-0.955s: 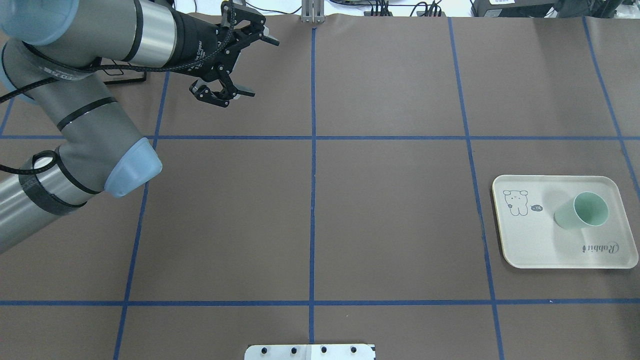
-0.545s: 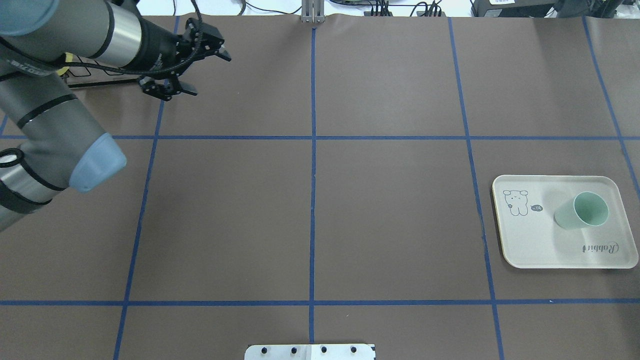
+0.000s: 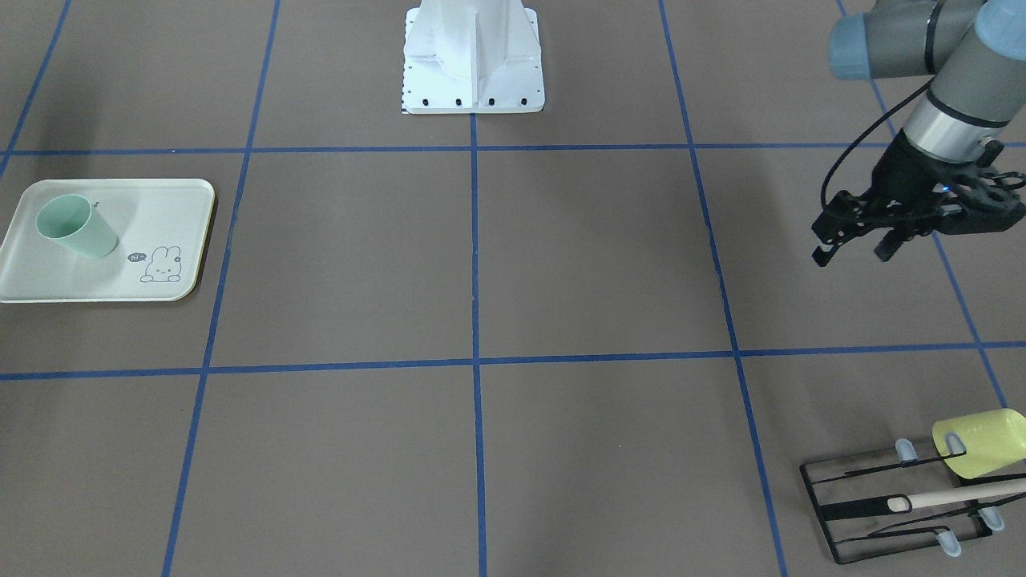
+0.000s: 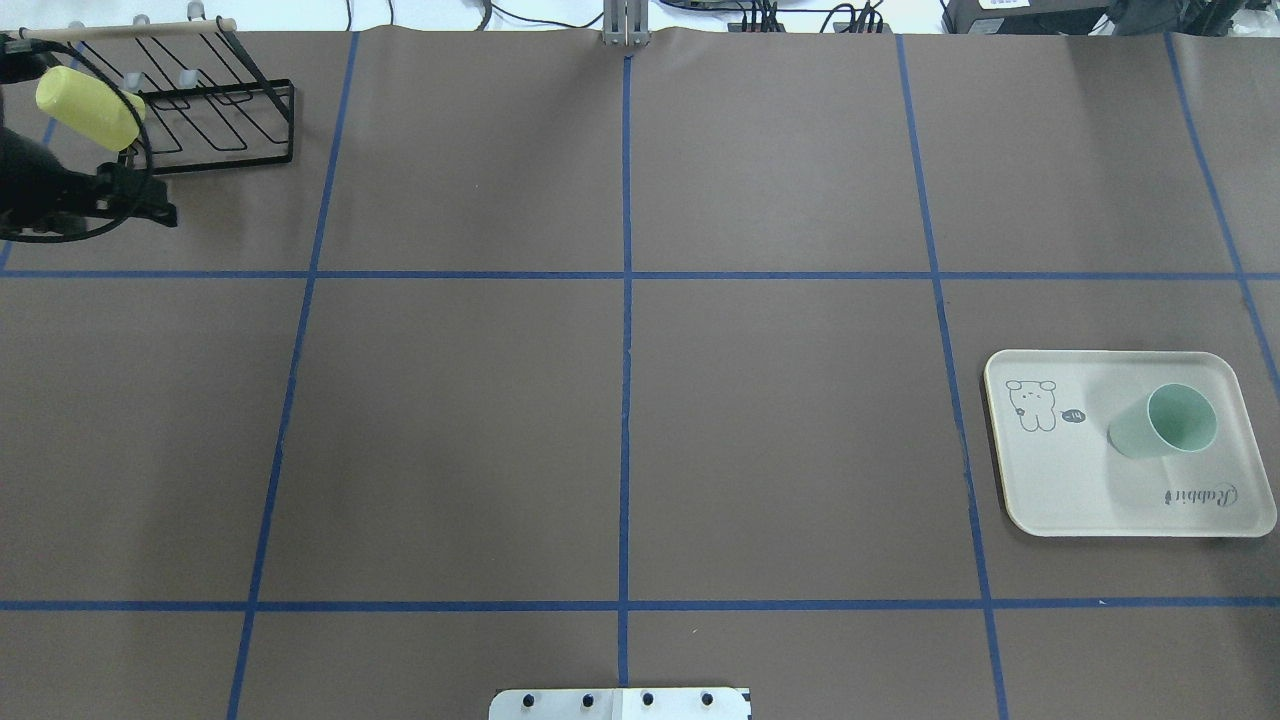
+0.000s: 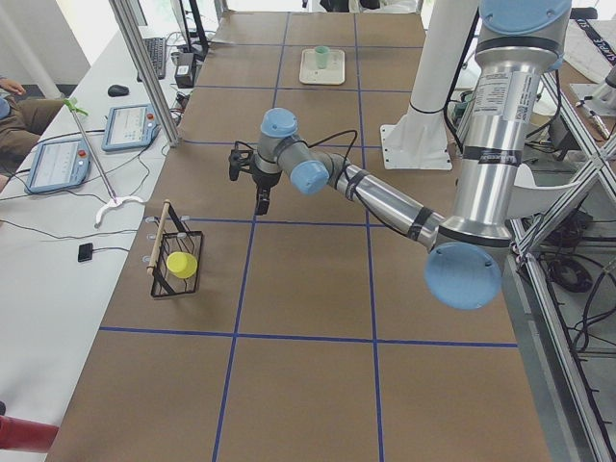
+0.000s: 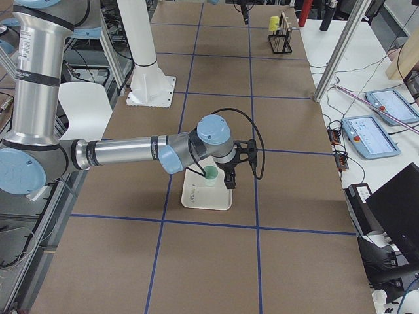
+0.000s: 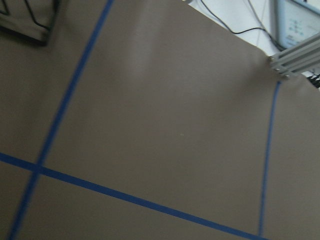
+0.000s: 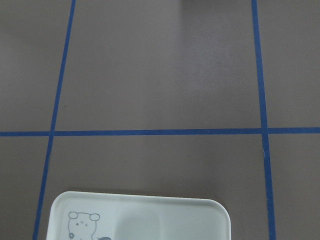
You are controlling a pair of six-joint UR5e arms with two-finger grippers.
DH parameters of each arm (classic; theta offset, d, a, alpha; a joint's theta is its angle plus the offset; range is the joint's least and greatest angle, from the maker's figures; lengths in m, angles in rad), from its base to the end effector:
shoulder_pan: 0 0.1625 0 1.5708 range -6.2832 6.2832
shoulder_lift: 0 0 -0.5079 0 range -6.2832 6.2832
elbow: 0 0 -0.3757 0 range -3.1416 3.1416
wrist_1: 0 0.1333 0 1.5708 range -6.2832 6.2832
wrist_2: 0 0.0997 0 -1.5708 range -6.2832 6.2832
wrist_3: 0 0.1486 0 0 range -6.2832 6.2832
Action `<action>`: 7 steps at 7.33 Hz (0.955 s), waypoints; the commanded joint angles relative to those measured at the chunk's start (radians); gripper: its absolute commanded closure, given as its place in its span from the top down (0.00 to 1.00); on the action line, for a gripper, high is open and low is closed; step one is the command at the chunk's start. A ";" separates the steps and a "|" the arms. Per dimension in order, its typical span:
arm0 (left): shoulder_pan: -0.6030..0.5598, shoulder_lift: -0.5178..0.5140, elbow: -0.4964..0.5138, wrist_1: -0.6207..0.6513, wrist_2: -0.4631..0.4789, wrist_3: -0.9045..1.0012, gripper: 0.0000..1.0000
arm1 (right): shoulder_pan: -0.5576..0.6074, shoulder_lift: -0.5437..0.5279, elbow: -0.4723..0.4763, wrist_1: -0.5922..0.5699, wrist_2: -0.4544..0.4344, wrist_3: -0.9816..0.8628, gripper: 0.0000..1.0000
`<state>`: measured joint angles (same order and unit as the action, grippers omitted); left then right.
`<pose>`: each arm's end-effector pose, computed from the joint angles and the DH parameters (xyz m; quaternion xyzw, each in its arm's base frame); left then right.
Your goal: Left arm grabs green cup and hands to right arm on tray
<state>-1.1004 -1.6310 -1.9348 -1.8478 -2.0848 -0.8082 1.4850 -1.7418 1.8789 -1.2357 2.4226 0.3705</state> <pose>0.1877 -0.5021 0.5494 0.1242 0.3898 -0.0666 0.9101 -0.0145 -0.4193 0.6535 0.1166 -0.4394 0.0299 0.8902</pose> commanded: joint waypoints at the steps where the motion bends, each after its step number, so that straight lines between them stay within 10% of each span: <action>1: -0.141 0.213 -0.035 0.051 -0.008 0.520 1.00 | -0.035 0.047 -0.001 -0.118 -0.019 -0.051 1.00; 4: -0.367 0.207 -0.039 0.332 -0.343 0.696 1.00 | -0.063 0.085 -0.006 -0.259 -0.068 -0.134 1.00; 7: -0.412 0.215 -0.027 0.338 -0.249 0.835 1.00 | -0.037 0.134 -0.003 -0.399 -0.077 -0.246 1.00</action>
<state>-1.4919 -1.4216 -1.9758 -1.5170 -2.3708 -0.0403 1.4374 -1.6198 1.8734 -1.5999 2.3513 0.1485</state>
